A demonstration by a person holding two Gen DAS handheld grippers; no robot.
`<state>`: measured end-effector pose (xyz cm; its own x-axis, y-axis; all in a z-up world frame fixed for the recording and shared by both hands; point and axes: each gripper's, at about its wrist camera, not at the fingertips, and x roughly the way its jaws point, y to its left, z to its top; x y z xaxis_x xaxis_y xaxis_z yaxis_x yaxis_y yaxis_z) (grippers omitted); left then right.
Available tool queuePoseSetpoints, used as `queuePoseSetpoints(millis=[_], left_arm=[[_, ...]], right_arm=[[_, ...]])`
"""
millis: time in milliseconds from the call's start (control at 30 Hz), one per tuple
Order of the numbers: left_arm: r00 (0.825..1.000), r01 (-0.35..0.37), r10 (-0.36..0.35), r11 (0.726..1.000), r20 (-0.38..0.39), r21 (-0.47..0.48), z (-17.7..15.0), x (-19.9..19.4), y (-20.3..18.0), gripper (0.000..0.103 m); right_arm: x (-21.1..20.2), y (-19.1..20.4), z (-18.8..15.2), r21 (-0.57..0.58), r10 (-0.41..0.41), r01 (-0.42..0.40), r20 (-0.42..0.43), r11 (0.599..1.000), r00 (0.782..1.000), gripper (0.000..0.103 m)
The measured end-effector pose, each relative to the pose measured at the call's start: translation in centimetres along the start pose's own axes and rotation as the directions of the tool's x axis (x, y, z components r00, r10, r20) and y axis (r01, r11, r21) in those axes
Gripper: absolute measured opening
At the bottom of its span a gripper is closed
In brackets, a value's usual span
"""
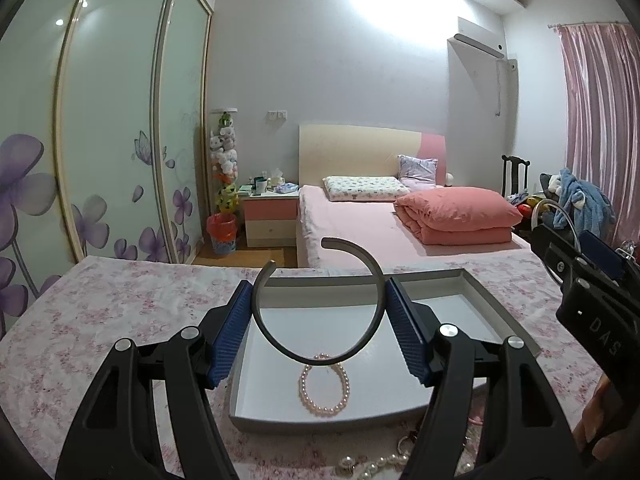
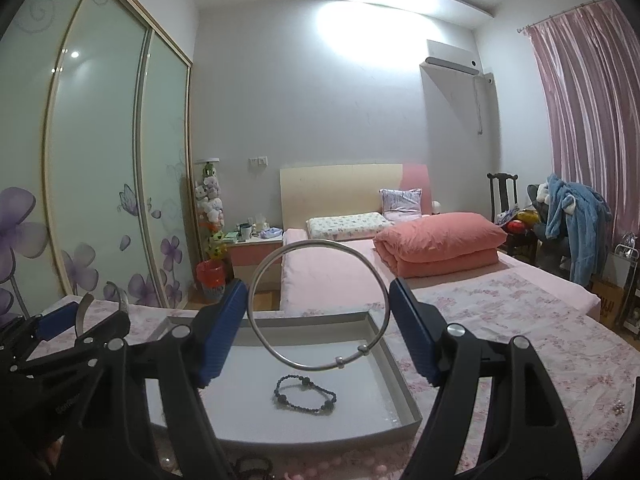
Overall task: Organize jewelry
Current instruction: 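Carry both bangles over the gray tray and lower them inside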
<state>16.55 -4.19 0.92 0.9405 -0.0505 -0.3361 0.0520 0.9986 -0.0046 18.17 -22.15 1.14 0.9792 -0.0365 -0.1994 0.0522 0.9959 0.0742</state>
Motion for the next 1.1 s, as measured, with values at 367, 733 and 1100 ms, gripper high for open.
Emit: queuePoseSetpoints(millis=[367, 733, 1100], left_arm=[[0.996, 0.013, -0.016, 1.0, -0.085, -0.026, -0.8, 3.8, 0.1, 0.067], [0.983, 0.05, -0.055, 0.998, -0.174, -0.03, -2.0, 6.2, -0.3, 0.067], [0.981, 0.046, -0.053, 0.998, -0.186, -0.043, -1.9, 6.9, 0.2, 0.068]], right_arm=[[5.5, 0.9, -1.8, -0.007, 0.017, -0.019, -0.151, 1.0, 0.988, 0.071], [9.4, 0.7, -4.3, 0.033, 0.063, -0.055, -0.338, 0.998, 0.939, 0.071], [10.7, -0.5, -5.0, 0.11, 0.1, -0.06, -0.414, 0.992, 0.905, 0.072]])
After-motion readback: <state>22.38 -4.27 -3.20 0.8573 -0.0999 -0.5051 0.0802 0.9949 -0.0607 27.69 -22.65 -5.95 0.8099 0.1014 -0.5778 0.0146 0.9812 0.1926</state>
